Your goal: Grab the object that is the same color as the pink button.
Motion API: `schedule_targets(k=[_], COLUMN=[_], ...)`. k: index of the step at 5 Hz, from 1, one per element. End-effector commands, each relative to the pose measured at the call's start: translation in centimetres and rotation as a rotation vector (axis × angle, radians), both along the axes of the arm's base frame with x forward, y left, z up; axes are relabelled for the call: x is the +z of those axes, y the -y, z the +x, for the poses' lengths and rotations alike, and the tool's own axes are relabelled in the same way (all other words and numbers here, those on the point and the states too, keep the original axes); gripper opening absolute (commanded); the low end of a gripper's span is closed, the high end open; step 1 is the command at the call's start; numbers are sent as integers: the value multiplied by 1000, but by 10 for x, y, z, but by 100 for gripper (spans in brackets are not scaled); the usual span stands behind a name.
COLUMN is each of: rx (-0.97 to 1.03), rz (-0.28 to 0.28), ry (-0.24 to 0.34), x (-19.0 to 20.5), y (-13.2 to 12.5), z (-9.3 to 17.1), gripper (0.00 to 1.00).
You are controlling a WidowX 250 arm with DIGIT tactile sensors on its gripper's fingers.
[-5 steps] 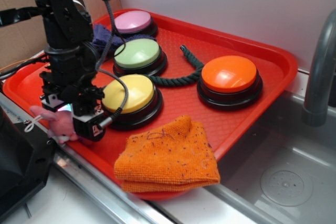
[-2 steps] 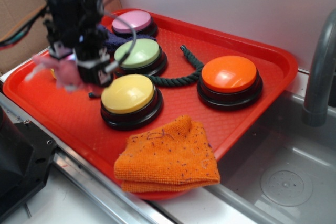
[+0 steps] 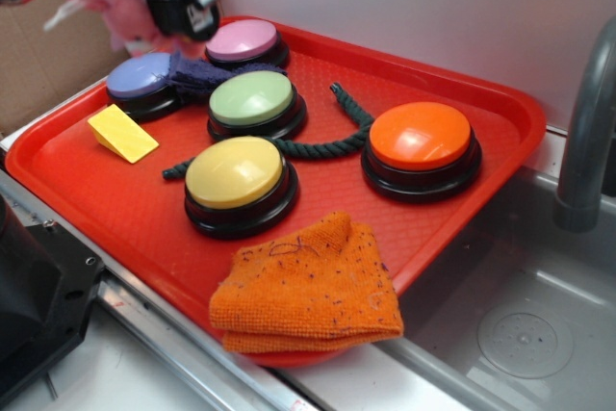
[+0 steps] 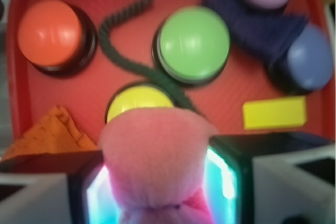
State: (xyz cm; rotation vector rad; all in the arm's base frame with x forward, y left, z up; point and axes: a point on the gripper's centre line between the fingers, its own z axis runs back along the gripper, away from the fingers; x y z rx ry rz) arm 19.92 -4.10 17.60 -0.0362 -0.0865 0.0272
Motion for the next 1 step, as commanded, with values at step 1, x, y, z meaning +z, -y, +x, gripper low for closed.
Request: schedule_targets(k=[1], rx=[-154], rz=[52], ry=[4], x=[20], y=[7], z=[18], gripper=[0])
